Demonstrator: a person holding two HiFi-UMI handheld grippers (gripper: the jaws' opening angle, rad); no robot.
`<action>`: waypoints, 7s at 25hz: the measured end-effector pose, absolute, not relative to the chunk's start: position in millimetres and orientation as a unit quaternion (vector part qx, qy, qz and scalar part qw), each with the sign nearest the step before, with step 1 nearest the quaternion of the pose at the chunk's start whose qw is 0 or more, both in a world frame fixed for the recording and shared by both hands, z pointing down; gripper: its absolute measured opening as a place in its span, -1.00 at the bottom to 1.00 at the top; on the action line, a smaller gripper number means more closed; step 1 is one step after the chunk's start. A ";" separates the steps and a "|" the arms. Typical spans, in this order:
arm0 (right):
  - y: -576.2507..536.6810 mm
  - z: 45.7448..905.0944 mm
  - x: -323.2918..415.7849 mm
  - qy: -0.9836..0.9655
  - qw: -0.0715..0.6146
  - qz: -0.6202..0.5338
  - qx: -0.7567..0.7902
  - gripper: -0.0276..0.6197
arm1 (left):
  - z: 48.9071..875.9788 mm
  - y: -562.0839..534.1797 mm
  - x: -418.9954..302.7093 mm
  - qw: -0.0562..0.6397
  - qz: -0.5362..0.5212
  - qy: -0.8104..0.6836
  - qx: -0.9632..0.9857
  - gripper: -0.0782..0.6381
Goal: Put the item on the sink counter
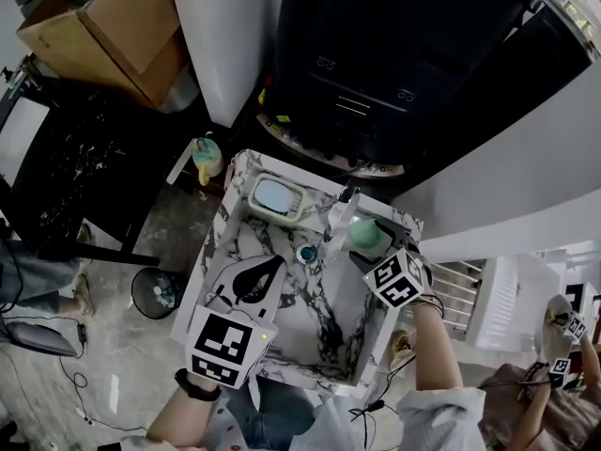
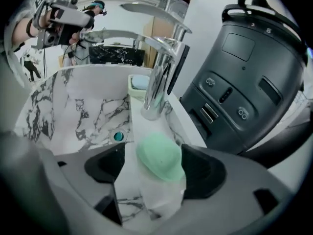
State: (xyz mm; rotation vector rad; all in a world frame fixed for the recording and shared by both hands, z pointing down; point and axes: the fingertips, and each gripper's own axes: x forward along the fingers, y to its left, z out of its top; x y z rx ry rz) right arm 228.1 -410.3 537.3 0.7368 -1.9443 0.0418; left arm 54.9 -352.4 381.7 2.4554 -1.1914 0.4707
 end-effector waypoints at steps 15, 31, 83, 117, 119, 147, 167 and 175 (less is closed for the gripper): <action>-420.4 561.6 237.4 -0.763 0.594 -0.039 0.252 0.14 | 387.4 -348.7 52.4 0.198 0.161 -0.431 0.865 -0.73; -402.9 552.3 227.7 -0.772 0.575 -0.016 0.270 -0.43 | 381.8 -340.0 50.2 0.194 0.157 -0.438 0.863 -0.73; -121.9 378.3 41.3 -0.834 0.297 0.071 0.460 -0.50 | 328.7 -82.2 -50.4 0.136 0.113 -0.381 0.908 -0.73; -24.9 412.4 28.2 -0.842 0.266 0.160 0.442 -0.50 | 359.6 -17.6 -45.5 0.173 0.118 -0.419 0.884 -0.73; -25.4 421.7 26.3 -0.842 0.267 0.167 0.439 -0.50 | 367.1 -19.5 -46.7 0.174 0.121 -0.420 0.882 -0.73; -23.7 654.0 -2.1 -0.827 0.277 0.198 0.448 -0.50 | 591.2 -0.6 -85.0 0.211 0.130 -0.425 0.871 -0.73; -77.0 789.3 18.1 -0.798 0.271 0.192 0.503 -0.50 | 700.3 -21.9 -83.1 0.204 0.124 -0.427 0.872 -0.73; -103.5 827.0 33.5 -0.778 0.276 0.167 0.540 -0.50 | 731.7 -34.9 -76.7 0.210 0.131 -0.419 0.873 -0.73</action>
